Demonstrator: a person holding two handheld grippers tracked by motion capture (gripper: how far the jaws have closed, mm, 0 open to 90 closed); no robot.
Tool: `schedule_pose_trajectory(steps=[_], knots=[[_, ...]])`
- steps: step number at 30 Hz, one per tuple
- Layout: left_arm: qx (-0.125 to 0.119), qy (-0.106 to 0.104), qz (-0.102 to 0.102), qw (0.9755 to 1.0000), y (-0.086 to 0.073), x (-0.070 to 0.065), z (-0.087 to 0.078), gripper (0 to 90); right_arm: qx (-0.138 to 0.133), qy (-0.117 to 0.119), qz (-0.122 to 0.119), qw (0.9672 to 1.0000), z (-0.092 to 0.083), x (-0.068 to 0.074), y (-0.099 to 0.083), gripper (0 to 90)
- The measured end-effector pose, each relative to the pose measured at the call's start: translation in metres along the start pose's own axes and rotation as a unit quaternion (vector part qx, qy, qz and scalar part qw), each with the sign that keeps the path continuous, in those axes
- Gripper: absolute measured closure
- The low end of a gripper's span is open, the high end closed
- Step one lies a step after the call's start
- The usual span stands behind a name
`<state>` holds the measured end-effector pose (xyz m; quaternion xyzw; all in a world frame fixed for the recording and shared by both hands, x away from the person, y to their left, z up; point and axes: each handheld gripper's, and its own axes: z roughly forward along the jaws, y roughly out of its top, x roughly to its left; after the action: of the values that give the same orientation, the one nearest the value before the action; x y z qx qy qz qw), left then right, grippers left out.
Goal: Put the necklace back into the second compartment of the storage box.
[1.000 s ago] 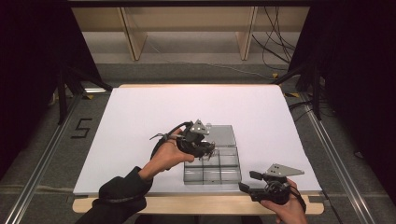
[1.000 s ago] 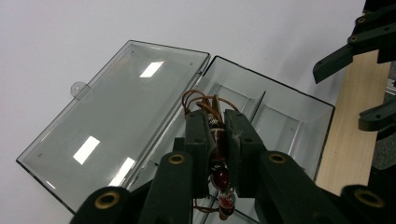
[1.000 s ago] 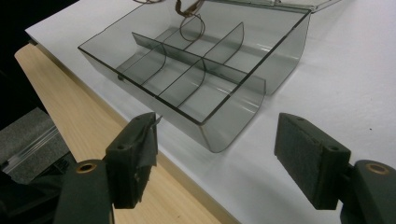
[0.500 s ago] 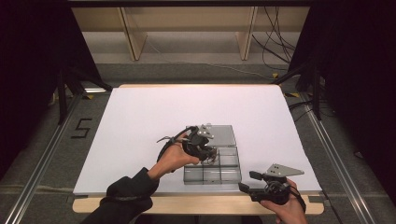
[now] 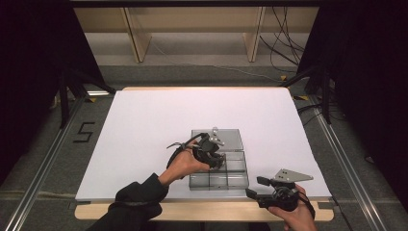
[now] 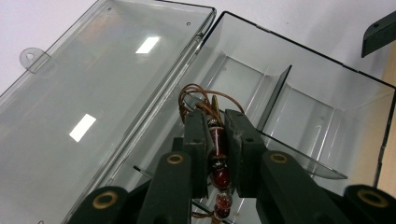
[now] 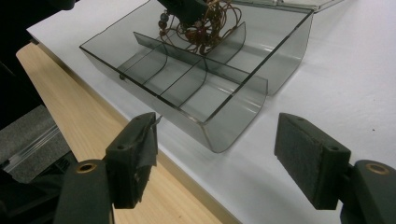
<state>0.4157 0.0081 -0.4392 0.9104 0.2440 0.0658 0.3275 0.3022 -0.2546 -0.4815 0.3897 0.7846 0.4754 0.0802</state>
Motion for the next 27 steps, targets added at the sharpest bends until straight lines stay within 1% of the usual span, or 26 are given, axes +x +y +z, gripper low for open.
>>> schedule_pose_trajectory(steps=[2,3,5,6,7,8,9,10,11,13,14,15,16,17,19,20,21,22,23,24,25,26,27], knots=[[0.005,-0.004,-0.001,1.0000,-0.001,0.000,0.002,78.0,0.002,0.002,0.004,1.0000,0.000,0.000,0.000,31.0],[0.009,-0.004,0.004,0.9999,-0.001,0.000,0.002,77.7,0.000,0.001,0.002,1.0000,0.000,0.000,0.000,31.1],[0.010,0.000,0.003,0.9999,-0.001,0.001,0.002,76.8,0.004,-0.003,-0.003,1.0000,-0.001,0.000,0.000,31.1],[0.011,-0.001,0.001,0.9999,-0.001,0.002,0.002,76.4,0.003,-0.002,-0.001,1.0000,0.000,0.000,0.000,31.1],[0.010,0.001,0.004,0.9999,-0.001,0.002,0.001,75.7,0.006,-0.001,0.003,1.0000,-0.001,0.000,0.000,31.1],[0.010,0.001,0.005,0.9999,-0.001,0.002,0.001,74.2,0.002,-0.005,-0.005,1.0000,-0.001,0.000,0.000,31.1],[0.010,0.000,0.004,0.9999,-0.001,0.002,0.000,72.7,0.002,0.002,0.001,1.0000,0.000,0.000,0.000,31.1],[0.011,0.001,0.003,0.9999,-0.001,0.003,-0.001,72.7,0.002,0.002,0.001,1.0000,0.000,0.000,0.000,31.1],[0.004,0.003,-0.005,1.0000,-0.001,0.003,-0.001,71.4,0.005,-0.002,-0.001,1.0000,-0.001,0.000,0.000,31.0],[0.002,0.001,-0.004,1.0000,-0.002,0.003,-0.004,68.6,0.005,-0.002,0.001,1.0000,-0.001,0.000,0.000,31.1],[-0.001,0.003,-0.005,1.0000,-0.003,0.002,-0.006,68.6,0.001,0.002,0.003,1.0000,0.000,0.000,0.000,31.0],[-0.003,0.003,-0.010,0.9999,-0.003,0.001,-0.008,66.4,0.001,-0.005,-0.004,1.0000,-0.001,0.000,0.000,31.0],[-0.003,0.004,-0.002,1.0000,-0.003,0.001,-0.011,65.6,0.002,-0.003,-0.002,1.0000,-0.001,-0.001,0.000,31.0],[-0.006,0.003,-0.002,1.0000,-0.004,0.001,-0.014,64.8,0.004,0.000,0.004,1.0000,-0.001,0.000,0.000,31.0],[-0.010,0.003,0.000,0.9999,-0.005,0.001,-0.019,63.0,0.002,0.000,0.003,1.0000,-0.001,0.000,0.000,31.0],[-0.017,0.004,0.000,0.9999,-0.006,0.001,-0.023,61.0,0.003,-0.001,0.004,1.0000,-0.001,0.000,0.001,30.9],[-0.020,0.006,-0.007,0.9997,-0.007,0.001,-0.025,61.0,0.003,-0.001,0.004,1.0000,-0.001,0.000,0.001,30.9],[-0.044,0.011,-0.026,0.9986,-0.010,0.000,-0.030,59.2,0.003,-0.001,0.005,1.0000,-0.002,0.000,0.001,30.9],[-0.044,0.011,-0.026,0.9986,-0.010,0.000,-0.030,58.7,0.003,-0.001,0.005,1.0000,-0.002,0.000,0.001,30.9],[-0.045,0.010,-0.024,0.9987,-0.011,0.000,-0.033,58.7,0.002,-0.001,0.005,1.0000,-0.002,0.000,0.001,30.9],[-0.048,0.011,-0.029,0.9984,-0.013,0.000,-0.037,57.3,0.006,0.004,0.009,0.9999,-0.001,0.001,0.001,30.9],[-0.053,0.012,-0.033,0.9980,-0.015,0.000,-0.040,54.9,0.003,-0.003,0.003,1.0000,-0.002,0.000,0.001,30.9],[-0.056,0.010,-0.032,0.9979,-0.018,0.001,-0.042,54.9,0.003,-0.003,0.003,1.0000,-0.002,0.000,0.001,30.9]])
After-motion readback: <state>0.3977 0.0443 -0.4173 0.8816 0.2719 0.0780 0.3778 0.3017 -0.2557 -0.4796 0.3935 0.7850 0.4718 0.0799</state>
